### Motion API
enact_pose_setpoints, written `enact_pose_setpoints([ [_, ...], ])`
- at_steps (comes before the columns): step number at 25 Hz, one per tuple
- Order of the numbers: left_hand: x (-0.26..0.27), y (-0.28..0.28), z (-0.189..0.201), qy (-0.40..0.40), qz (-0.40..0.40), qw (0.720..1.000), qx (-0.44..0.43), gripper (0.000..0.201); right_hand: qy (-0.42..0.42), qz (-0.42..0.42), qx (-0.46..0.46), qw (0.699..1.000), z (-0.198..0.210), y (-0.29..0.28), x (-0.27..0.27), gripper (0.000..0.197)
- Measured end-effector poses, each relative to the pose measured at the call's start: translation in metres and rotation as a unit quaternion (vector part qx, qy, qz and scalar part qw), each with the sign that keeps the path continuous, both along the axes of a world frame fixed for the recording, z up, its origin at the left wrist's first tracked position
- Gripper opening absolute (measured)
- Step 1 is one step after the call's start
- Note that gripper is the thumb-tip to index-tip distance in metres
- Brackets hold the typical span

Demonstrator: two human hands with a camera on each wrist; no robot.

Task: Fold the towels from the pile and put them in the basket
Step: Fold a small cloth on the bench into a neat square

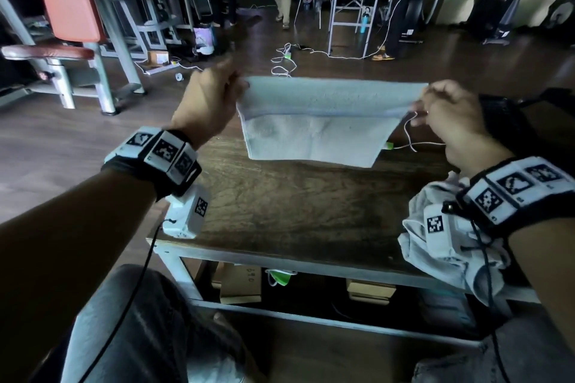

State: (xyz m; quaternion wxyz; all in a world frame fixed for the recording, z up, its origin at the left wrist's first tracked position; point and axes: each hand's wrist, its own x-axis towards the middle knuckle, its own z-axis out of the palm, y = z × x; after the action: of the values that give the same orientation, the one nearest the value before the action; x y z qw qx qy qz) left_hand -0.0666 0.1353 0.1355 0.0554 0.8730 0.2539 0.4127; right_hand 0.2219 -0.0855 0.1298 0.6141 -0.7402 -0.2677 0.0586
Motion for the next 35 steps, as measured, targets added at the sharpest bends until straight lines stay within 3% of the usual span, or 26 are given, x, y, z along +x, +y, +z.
enact_pose_setpoints([
  [3, -0.016, -0.015, -0.058, 0.035, -0.054, 0.993, -0.095, 0.017, -0.012, -0.009, -0.132, 0.991, -0.054, -0.020, -0.005, 0.015],
  [5, -0.027, -0.026, -0.095, 0.108, -0.069, 0.977, -0.171, 0.020, 0.013, -0.002, -0.158, 0.987, -0.090, -0.036, -0.017, 0.022],
  [9, -0.049, -0.050, -0.135, 0.298, -0.086, 0.906, -0.287, 0.010, 0.007, 0.096, -0.222, 0.970, -0.149, -0.072, -0.038, 0.021],
  [12, -0.057, -0.059, -0.145, 0.361, -0.105, 0.868, -0.323, 0.010, 0.043, 0.129, -0.242, 0.961, -0.172, -0.082, -0.038, 0.020],
  [14, -0.054, -0.056, -0.151, 0.335, -0.085, 0.876, -0.336, 0.010, 0.065, 0.127, -0.241, 0.960, -0.176, -0.079, -0.033, 0.019],
  [16, -0.046, -0.050, -0.154, 0.258, -0.056, 0.902, -0.342, 0.009, 0.051, 0.122, -0.250, 0.959, -0.173, -0.071, -0.027, 0.017],
  [18, -0.037, -0.043, -0.149, 0.200, -0.027, 0.931, -0.304, 0.009, 0.024, 0.104, -0.258, 0.960, -0.167, -0.056, -0.021, 0.018],
  [20, -0.028, -0.035, -0.142, 0.204, 0.022, 0.949, -0.240, 0.008, -0.005, 0.083, -0.269, 0.960, -0.160, -0.037, -0.015, 0.019],
  [23, -0.008, -0.009, -0.148, 0.211, 0.067, 0.948, -0.231, 0.014, -0.037, 0.061, -0.306, 0.949, -0.157, -0.003, 0.003, 0.019],
  [29, 0.029, 0.042, -0.184, 0.195, 0.114, 0.939, -0.258, 0.013, -0.085, 0.024, -0.368, 0.926, -0.188, 0.052, 0.036, 0.018],
  [35, 0.045, 0.060, -0.213, 0.195, 0.090, 0.942, -0.257, 0.003, -0.151, -0.010, -0.489, 0.859, -0.221, 0.072, 0.044, 0.042],
])
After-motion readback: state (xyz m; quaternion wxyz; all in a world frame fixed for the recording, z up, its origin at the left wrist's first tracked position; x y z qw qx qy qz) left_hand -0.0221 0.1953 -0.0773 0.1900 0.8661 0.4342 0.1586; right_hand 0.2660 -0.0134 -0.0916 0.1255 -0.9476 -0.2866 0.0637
